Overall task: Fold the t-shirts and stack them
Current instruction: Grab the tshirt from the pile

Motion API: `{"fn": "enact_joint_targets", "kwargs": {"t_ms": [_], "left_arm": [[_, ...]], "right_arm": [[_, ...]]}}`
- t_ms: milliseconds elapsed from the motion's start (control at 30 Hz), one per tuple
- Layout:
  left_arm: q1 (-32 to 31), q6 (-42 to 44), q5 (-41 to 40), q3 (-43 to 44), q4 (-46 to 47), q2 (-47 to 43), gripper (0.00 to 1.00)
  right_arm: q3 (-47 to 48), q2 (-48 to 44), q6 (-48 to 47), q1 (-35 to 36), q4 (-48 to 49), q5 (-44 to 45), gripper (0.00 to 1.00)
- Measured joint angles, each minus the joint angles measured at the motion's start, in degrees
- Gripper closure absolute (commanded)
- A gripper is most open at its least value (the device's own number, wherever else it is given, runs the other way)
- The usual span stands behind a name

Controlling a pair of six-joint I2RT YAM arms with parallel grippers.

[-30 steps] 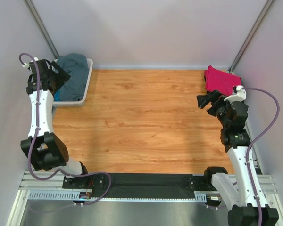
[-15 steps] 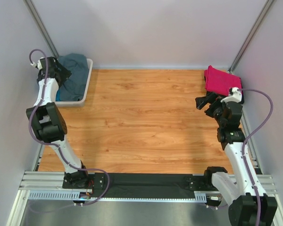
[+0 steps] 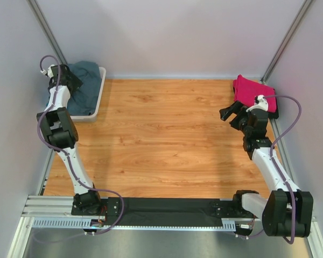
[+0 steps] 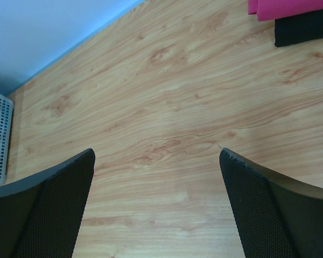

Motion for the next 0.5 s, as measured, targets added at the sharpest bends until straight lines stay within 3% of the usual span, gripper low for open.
{"fn": "enact_joint_targets", "kwargs": {"t_ms": [67,167,200,267,300,367,400,500], "left_arm": [[0.00,0.24,0.00,0.04,-0.09,1.09,0.18],[0.00,0.72,-0.02,0.04,-0.07,2.25,0.34],[0.00,1.03,0.00,0.04,-0.04,2.47,0.46],[0.00,1.75,0.02,0.04,0.09,2.71,0.60],[0.00,2.23,0.13,0.04,0.20,2.73,0.77],[0.00,3.39,0.15,0.33,0.17,2.89,0.88],[0.04,3.85,0.22,0.66,0.13,3.02,1.00],[0.07,5.01,0.28,1.84,-0.24,3.23,1.00]], "right_arm": [[0.15,0.94,0.26,0.00,-0.02,0.11,0.00],[0.74,1.99,0.70,0.00,-0.04,0.48,0.00],[0.85,2.10,0.90,0.00,-0.07,0.61,0.00],[1.01,2.10,1.38,0.00,-0.02,0.92,0.00],[1.07,2.10,1.66,0.00,0.00,1.07,0.00],[1.11,2.10,2.29,0.00,-0.07,1.25,0.00],[1.11,2.10,2.47,0.00,-0.09,1.29,0.00],[1.29,2.10,2.80,0.02,-0.50,1.49,0.00]]}}
